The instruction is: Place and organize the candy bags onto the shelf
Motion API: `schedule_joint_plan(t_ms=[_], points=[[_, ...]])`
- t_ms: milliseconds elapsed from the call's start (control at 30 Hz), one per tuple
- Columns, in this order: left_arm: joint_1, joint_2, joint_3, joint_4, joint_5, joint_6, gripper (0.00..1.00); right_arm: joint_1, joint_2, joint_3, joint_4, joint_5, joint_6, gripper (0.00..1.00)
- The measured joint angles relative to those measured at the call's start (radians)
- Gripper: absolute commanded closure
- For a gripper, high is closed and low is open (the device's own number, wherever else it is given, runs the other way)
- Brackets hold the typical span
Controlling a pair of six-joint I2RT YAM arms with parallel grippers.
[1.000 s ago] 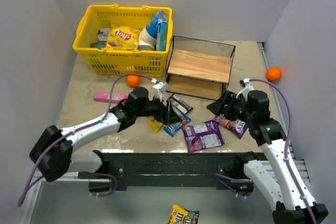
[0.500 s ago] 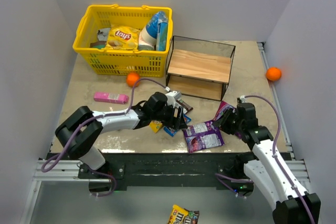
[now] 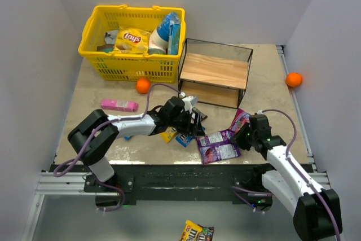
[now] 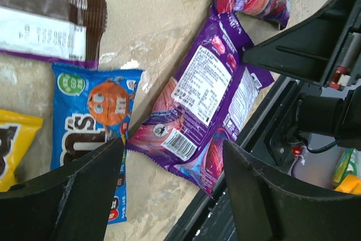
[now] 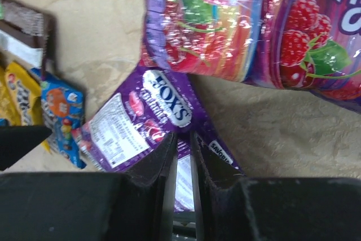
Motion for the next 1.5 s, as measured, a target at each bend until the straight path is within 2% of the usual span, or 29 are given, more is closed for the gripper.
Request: schedule_joint_plan(t_ms=[300,500,767,967,1133,1233,1367,1467,1500], points=[[-0.075,-0.021,-0.115,0.026,-0.016,-0.145,0.21,0.000,0.077,-0.041,0.113,0.003,0.049,0.81],[-0.106,-0.034,-0.224,0.189,-0.019,-0.329,0.21,0.000,0.071,-0.062,0.148,0.003,0.069,0.80],[-0.159,-0.019,-0.298,0.362,-0.114,-0.601,0.22,0.000,0.003,-0.099,0.167,-0.001,0.089,0.80],[-0.209,0.013,-0.315,0.444,-0.198,-0.777,0.37,0.000,-0.058,-0.120,0.164,-0.004,0.091,0.80],[-0.220,0.087,-0.373,0.608,-0.222,-0.929,0.39,0.000,-0.071,-0.126,0.159,-0.006,0.086,0.82],[-0.220,0.146,-0.365,0.693,-0.209,-0.981,0.39,0.000,-0.068,-0.142,0.179,-0.012,0.086,0.84],[-0.221,0.205,-0.343,0.764,-0.190,-1.013,0.45,-0.001,-0.034,-0.151,0.209,-0.029,0.082,0.85],[-0.222,0.219,-0.337,0.769,-0.191,-1.015,0.57,-0.002,-0.010,-0.151,0.231,-0.040,0.077,0.86],[-0.222,0.222,-0.337,0.768,-0.191,-1.012,0.67,-0.002,-0.007,-0.151,0.236,-0.043,0.075,0.86]])
